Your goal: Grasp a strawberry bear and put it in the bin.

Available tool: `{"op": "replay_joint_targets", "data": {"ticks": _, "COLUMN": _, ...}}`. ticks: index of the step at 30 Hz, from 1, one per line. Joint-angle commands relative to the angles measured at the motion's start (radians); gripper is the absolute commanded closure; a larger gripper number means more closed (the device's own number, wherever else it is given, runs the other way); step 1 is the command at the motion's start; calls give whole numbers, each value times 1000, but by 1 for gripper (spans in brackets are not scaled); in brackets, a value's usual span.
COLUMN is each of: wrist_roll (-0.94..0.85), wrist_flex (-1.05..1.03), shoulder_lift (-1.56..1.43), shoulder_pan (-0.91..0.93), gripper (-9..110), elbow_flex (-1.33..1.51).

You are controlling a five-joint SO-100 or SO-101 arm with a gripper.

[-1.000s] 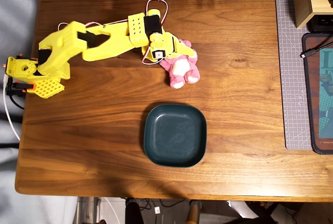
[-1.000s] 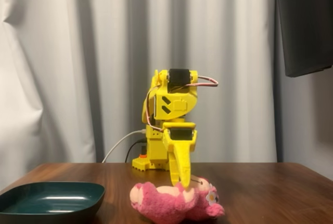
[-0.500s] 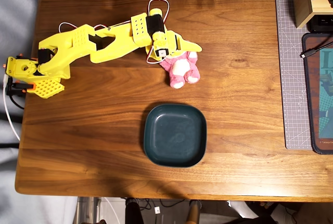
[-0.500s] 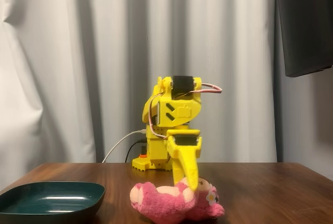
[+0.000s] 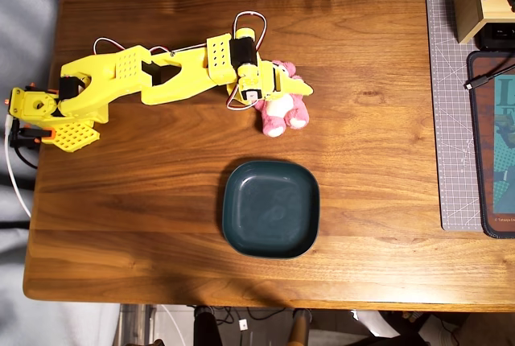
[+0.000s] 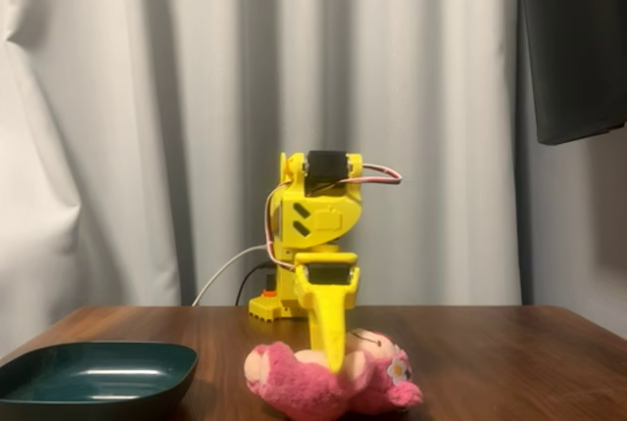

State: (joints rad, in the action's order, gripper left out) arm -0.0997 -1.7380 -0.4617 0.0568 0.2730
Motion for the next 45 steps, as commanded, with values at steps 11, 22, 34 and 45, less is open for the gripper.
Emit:
{"op": "replay_joint_targets", "data": {"ticks": 11, "wrist_roll": 14, "wrist_flex": -57, "shoulder_lift": 41, "shoulder_pan": -3, "gripper": 57, "elbow_flex": -130}}
{"op": "replay_joint_targets", "data": {"ticks": 22, "wrist_roll": 31, "wrist_flex": -57, "shoulder_lift": 41, "shoulder_pan": 60, "gripper": 57, "elbow_flex": -120}}
{"op": "replay_joint_targets", "data": {"ticks": 34, "wrist_roll": 41, "wrist_flex": -57, "shoulder_lift": 41, "shoulder_pan": 77, "gripper": 80, "elbow_flex": -124}}
{"op": "replay_joint_targets", "data": {"ticks": 45, "wrist_roll": 43, "wrist_flex": -57, "shoulder_lift": 41, "shoulder_pan": 69, "gripper": 102, "elbow_flex": -135}}
